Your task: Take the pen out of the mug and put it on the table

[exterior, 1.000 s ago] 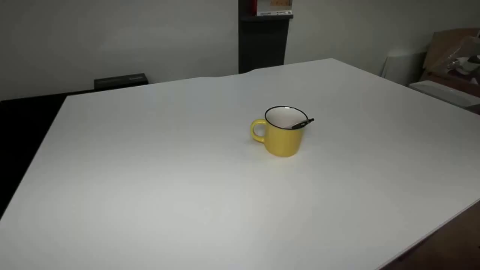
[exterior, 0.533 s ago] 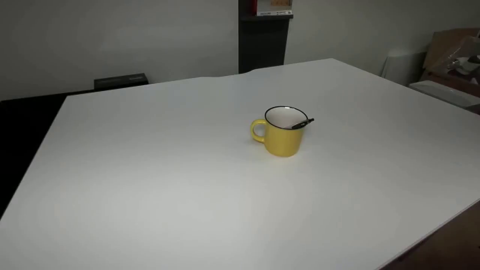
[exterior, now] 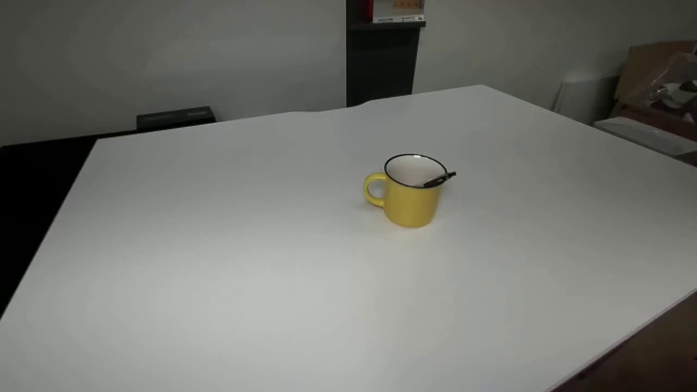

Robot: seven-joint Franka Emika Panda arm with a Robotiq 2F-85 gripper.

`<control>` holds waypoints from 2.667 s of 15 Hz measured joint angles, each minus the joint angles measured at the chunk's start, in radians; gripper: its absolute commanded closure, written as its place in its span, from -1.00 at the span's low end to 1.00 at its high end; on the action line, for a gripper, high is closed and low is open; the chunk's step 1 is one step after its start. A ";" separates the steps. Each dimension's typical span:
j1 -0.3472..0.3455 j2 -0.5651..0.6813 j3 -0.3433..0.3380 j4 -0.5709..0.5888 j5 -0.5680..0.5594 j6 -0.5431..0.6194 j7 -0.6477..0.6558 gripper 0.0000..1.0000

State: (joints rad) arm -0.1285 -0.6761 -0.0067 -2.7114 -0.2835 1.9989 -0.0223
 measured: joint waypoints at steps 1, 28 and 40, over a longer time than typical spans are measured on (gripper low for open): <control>0.000 0.030 0.002 0.007 -0.012 0.071 0.011 -1.00; 0.214 0.739 0.115 0.337 0.146 0.582 -0.060 -1.00; 0.217 0.901 0.111 0.245 0.147 0.790 -0.060 -1.00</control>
State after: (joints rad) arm 0.0882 0.2246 0.1046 -2.4666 -0.1368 2.7889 -0.0818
